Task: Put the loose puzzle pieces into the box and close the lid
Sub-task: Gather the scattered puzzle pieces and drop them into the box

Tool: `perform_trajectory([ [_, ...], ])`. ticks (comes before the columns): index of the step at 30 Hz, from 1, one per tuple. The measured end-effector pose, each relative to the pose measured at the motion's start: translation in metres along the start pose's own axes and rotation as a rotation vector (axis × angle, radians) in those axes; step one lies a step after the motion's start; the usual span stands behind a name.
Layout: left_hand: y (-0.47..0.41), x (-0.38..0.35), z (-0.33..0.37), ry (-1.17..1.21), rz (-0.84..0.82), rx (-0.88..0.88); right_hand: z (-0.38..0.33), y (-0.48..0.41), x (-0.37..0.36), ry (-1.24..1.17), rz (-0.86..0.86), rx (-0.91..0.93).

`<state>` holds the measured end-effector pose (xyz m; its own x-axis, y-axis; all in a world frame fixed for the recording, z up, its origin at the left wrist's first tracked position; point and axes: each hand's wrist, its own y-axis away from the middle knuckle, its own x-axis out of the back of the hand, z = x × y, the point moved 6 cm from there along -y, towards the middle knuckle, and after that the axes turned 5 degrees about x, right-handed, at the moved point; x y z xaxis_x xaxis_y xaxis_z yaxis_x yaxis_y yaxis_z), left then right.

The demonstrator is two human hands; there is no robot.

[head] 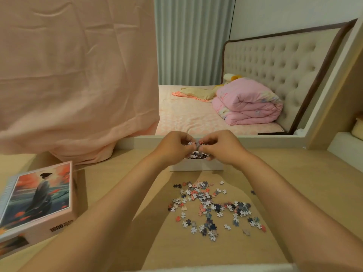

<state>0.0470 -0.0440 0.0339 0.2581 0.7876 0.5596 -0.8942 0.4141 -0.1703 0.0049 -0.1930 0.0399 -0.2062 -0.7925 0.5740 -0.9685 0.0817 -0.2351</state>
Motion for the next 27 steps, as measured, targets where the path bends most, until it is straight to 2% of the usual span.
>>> perform_trajectory([
  [4,-0.026,0.005,0.000,-0.067,0.063,-0.007,0.000,-0.033,0.001,0.091,0.028,0.031],
  [9,-0.033,-0.003,-0.018,-0.309,-0.025,-0.009,0.019,-0.047,-0.016,0.280,-0.086,0.060],
  [12,-0.031,0.007,-0.023,-0.333,0.023,-0.024,0.021,-0.045,-0.008,0.259,-0.001,0.093],
  [14,-0.029,0.009,-0.027,-0.356,-0.006,-0.039,0.021,-0.042,-0.006,0.251,0.013,0.106],
  [16,-0.024,0.001,-0.033,-0.426,-0.111,-0.062,0.022,-0.036,-0.014,0.315,-0.093,0.125],
  [19,-0.014,-0.018,-0.039,-0.630,-0.280,-0.111,0.029,-0.024,-0.038,0.473,-0.357,0.149],
  [23,-0.015,-0.024,-0.041,-0.737,-0.283,-0.080,0.036,-0.023,-0.043,0.755,-0.396,0.131],
  [27,-0.013,-0.018,-0.040,-0.663,-0.252,-0.068,0.032,-0.023,-0.033,0.563,-0.298,0.136],
])
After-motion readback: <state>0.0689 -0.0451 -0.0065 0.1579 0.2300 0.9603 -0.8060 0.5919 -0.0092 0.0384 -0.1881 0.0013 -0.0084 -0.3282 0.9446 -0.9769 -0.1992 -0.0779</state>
